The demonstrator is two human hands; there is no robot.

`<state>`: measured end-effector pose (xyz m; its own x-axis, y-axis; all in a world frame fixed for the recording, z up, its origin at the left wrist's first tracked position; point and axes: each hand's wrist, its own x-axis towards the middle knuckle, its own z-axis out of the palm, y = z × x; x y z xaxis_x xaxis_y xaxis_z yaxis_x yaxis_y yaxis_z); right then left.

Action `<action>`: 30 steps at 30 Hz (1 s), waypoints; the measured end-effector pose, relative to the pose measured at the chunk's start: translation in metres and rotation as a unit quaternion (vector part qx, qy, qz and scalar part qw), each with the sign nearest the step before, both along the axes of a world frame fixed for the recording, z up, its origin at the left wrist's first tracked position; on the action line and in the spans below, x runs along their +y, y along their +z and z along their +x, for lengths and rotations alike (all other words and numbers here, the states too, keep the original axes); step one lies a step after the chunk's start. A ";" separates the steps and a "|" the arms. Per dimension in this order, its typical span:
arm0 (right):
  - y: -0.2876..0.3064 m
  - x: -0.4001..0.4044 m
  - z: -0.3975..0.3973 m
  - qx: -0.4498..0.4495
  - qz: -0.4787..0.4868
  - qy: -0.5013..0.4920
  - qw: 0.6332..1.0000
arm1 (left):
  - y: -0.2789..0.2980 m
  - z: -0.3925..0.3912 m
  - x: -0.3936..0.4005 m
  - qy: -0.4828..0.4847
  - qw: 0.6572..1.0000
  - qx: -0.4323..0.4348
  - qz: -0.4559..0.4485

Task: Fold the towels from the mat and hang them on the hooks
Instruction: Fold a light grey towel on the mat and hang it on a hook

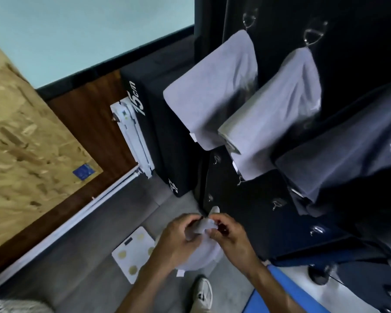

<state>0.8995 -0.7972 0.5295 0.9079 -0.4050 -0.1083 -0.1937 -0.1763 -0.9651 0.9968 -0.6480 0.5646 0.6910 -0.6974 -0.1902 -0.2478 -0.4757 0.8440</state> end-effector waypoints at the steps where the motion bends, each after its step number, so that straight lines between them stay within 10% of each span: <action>1: -0.005 -0.005 0.014 0.000 0.014 -0.004 1.000 | -0.009 0.013 -0.006 0.006 1.000 -0.021 0.007; 19: -0.134 -0.065 0.179 0.015 0.018 -0.270 0.963 | -0.150 0.179 -0.114 0.043 0.999 -0.004 0.027; 30: -0.141 -0.089 0.223 -0.039 -0.017 -0.469 0.882 | -0.139 0.221 -0.179 -0.052 0.997 -0.063 -0.013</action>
